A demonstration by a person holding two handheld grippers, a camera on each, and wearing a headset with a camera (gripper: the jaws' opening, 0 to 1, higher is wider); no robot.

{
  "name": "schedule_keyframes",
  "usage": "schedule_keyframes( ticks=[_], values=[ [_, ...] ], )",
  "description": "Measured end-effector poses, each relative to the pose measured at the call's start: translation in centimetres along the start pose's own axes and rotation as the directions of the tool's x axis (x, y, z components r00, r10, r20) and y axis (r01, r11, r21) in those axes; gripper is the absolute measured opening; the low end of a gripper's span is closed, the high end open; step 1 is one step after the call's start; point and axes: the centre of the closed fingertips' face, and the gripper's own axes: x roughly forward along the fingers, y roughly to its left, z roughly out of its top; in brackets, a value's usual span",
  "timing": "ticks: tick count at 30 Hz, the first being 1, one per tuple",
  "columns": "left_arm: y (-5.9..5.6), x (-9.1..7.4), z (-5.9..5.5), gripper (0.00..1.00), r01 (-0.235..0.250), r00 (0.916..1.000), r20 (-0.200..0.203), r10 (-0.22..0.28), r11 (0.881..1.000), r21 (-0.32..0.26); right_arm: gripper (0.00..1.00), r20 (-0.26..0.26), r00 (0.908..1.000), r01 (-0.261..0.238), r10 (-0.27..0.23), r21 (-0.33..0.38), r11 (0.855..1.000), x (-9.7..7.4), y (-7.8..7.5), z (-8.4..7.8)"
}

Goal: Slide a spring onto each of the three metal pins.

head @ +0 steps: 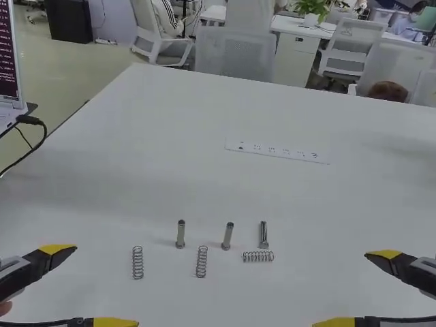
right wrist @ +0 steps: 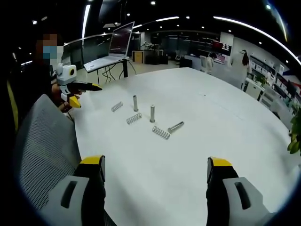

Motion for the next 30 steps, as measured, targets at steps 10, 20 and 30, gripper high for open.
schedule_keyframes(
  ticks=[10,20,30],
  values=[
    [-0.2,0.2,0.5,0.92,0.006,0.9998,0.019,-0.006,1.0,0.005,0.87,-0.018,0.9998,0.012,-0.013,-0.063,0.998,-0.5,-1.3,1.8],
    [-0.4,0.1,0.7,0.92,0.011,0.9998,0.018,-0.011,1.0,0.016,0.85,-0.044,0.999,-0.003,-0.001,-0.093,0.996,1.3,-2.3,2.6],
    [-0.8,0.4,0.8,0.91,0.017,0.9996,0.022,-0.017,1.0,0.016,0.83,-0.048,0.9986,-0.03,0.024,-0.11,0.993,3.4,-3.1,4.5]
  ],
)
